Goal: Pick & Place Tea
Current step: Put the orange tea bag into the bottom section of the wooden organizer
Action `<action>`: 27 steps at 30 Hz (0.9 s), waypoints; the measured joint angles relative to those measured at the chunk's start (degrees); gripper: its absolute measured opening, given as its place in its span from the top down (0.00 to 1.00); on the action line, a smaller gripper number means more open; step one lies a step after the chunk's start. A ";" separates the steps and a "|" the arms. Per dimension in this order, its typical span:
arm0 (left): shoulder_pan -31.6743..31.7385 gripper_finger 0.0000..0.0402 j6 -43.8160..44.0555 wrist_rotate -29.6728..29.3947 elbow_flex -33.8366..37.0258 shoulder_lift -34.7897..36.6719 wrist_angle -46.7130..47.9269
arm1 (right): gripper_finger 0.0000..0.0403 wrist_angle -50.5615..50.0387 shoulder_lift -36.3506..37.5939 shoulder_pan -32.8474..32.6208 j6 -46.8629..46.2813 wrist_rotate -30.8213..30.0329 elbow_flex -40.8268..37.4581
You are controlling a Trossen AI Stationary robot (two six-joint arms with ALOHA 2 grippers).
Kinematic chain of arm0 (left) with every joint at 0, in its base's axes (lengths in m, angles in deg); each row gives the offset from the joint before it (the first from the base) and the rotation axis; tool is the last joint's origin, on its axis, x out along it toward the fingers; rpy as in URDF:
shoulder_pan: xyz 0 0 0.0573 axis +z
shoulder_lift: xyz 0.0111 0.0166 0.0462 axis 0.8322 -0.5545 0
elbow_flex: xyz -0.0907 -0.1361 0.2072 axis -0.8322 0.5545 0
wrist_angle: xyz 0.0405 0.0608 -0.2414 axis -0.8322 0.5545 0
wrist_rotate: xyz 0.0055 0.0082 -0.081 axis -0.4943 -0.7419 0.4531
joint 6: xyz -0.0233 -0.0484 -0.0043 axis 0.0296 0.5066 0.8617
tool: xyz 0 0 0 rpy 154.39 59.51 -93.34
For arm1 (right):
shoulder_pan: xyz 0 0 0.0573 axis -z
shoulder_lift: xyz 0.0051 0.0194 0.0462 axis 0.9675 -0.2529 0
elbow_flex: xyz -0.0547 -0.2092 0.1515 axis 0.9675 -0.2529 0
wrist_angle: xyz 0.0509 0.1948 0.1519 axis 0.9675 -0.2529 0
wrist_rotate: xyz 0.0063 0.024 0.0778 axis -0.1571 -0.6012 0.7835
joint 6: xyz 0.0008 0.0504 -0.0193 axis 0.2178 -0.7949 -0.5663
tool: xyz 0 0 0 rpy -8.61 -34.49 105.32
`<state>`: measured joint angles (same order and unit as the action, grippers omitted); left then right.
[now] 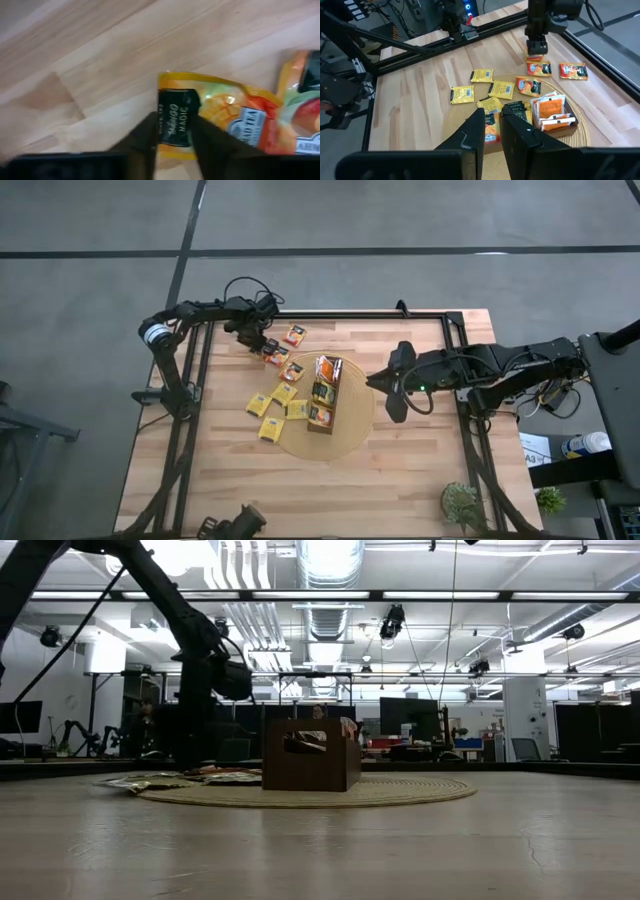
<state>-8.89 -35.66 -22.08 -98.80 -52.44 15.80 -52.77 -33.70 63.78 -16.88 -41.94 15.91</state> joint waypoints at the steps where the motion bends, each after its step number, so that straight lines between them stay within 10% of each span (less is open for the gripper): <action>1: 0.00 0.82 0.00 0.02 0.00 0.00 -0.32 | 0.86 0.00 0.00 0.00 0.00 -0.01 0.00; 7: 0.09 0.99 0.25 -0.67 0.46 -0.05 -0.99 | 0.86 0.00 0.00 0.00 -0.01 -0.02 0.00; 27: -1.47 1.00 5.22 1.32 -0.76 14.77 5.40 | 0.86 -1.36 0.02 -0.04 0.91 0.02 0.00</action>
<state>-10.36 -30.44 -20.76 -99.56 -37.67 21.20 -54.13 -33.68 63.74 -15.97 -41.92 15.91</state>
